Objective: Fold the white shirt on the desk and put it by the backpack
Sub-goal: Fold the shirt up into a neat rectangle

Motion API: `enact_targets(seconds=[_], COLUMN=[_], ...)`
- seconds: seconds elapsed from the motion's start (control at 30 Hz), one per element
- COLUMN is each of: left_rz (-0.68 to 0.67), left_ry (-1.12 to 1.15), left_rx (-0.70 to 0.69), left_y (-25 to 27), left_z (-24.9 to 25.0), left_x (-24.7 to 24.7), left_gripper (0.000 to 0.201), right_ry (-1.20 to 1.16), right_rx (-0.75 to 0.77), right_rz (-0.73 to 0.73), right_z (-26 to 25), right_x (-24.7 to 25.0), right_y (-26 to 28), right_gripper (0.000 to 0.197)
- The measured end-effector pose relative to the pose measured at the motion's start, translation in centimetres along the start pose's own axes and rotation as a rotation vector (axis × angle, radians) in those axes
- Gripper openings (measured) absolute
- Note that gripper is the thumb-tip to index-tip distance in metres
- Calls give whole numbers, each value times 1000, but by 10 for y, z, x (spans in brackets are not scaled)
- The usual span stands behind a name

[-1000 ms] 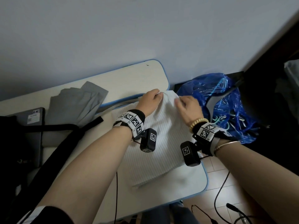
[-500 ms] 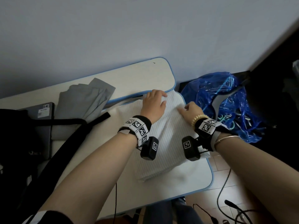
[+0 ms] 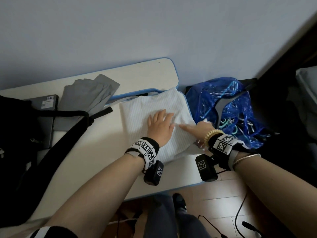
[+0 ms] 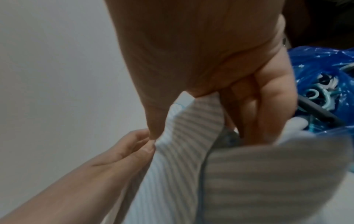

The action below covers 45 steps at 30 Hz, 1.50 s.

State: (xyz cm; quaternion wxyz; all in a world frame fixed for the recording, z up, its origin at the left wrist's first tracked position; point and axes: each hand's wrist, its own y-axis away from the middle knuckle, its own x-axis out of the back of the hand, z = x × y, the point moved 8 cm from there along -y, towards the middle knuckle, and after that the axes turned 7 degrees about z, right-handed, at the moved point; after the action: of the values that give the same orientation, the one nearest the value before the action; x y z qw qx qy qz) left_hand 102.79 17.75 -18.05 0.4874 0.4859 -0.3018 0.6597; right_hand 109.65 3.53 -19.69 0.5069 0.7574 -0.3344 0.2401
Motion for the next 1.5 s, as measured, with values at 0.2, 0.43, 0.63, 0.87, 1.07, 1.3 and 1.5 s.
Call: enact_targets(seconds=[0.2, 0.43, 0.63, 0.87, 1.07, 1.3, 1.5], left_rz=[-88, -271, -160, -122, -60, -53, -212], left_ry=[81, -22, 8, -41, 165, -85, -267], left_rx=[31, -155, -124, 22, 4, -152, -222], left_y=[30, 45, 51, 63, 70, 65, 67], left_z=[3, 33, 39, -4, 2, 22, 34], left_x=[-20, -46, -35, -24, -17, -22, -58], left_gripper=[53, 59, 57, 56, 67, 88, 76], right_ry=[34, -199, -92, 0, -209, -533, -291], right_rx=[184, 124, 87, 149, 358, 207, 118], right_rz=[33, -38, 210, -58, 159, -57, 197], right_z=[-6, 7, 25, 0, -28, -14, 22], right_x=[-11, -26, 2, -36, -13, -43, -23], right_y=[14, 8, 21, 39, 41, 8, -6], right_gripper=[21, 15, 31, 55, 39, 24, 34])
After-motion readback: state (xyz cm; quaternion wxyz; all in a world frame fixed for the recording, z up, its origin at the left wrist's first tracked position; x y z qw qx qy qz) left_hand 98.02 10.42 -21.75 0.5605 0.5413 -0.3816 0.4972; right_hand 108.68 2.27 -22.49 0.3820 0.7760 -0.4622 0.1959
